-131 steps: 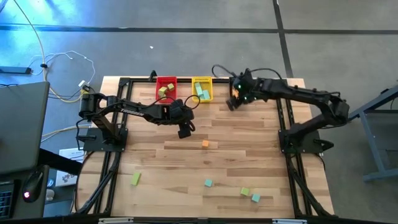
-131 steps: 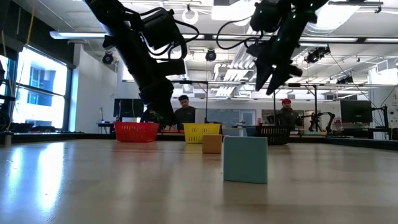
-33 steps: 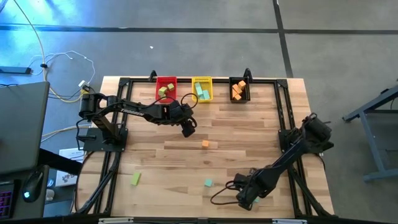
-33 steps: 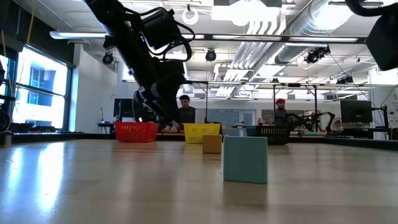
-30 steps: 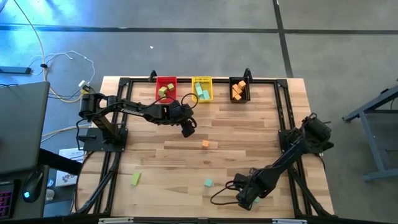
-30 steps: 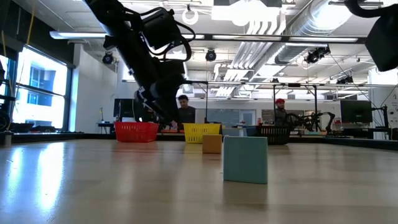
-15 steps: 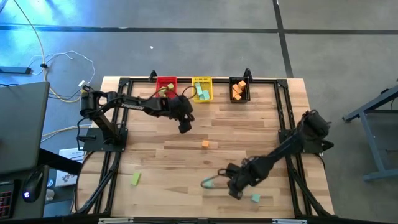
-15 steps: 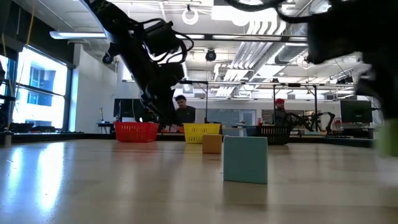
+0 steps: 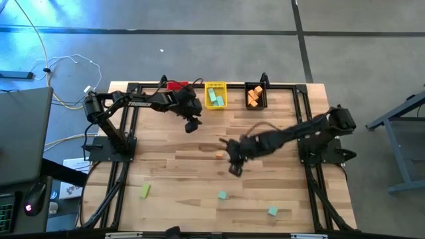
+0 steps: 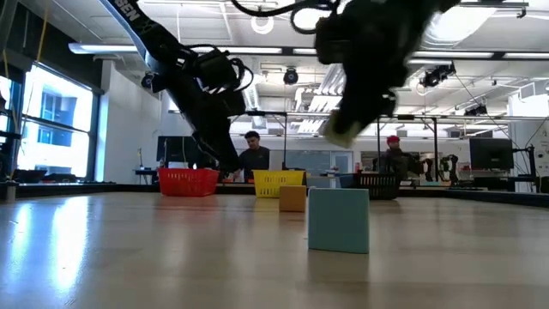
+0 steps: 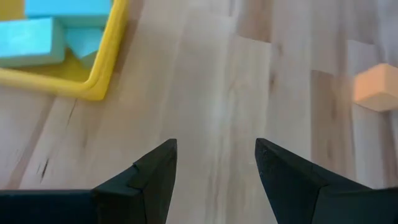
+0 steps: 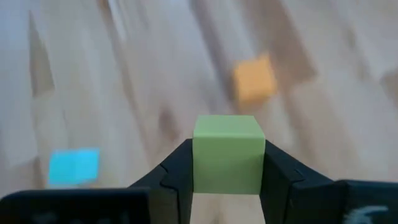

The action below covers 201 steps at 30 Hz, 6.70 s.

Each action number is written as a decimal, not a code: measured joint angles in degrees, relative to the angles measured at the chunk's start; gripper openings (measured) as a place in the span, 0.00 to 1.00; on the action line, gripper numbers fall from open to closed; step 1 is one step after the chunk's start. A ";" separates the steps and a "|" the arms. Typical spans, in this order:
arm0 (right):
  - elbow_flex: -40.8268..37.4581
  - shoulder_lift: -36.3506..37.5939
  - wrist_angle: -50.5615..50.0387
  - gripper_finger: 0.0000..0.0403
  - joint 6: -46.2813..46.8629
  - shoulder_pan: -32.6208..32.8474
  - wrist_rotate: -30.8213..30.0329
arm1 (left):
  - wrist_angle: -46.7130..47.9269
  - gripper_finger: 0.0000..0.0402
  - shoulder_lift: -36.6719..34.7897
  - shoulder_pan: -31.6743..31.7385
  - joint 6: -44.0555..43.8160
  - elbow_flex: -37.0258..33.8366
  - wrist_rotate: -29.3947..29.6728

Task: Sort & place blocks by color
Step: Put the green block into the red basket

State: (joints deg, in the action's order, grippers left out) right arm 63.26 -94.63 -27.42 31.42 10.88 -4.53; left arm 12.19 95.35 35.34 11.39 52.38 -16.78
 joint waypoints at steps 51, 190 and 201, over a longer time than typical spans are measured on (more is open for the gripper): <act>0.00 0.17 19.28 0.26 -27.53 -23.63 18.08 | -20.17 0.49 0.00 -5.82 -5.37 0.22 -18.62; -0.02 -5.13 19.97 0.54 -18.53 -4.77 -2.47 | 12.24 0.25 -14.07 15.55 -3.42 0.18 19.05; -0.02 -8.88 18.46 0.54 -17.73 -4.73 -2.45 | 10.09 0.25 -10.56 16.04 -3.73 0.17 21.94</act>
State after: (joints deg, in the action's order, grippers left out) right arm 63.24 -103.51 -8.96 13.69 6.15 -6.98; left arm 22.27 84.79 51.37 7.66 52.56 5.16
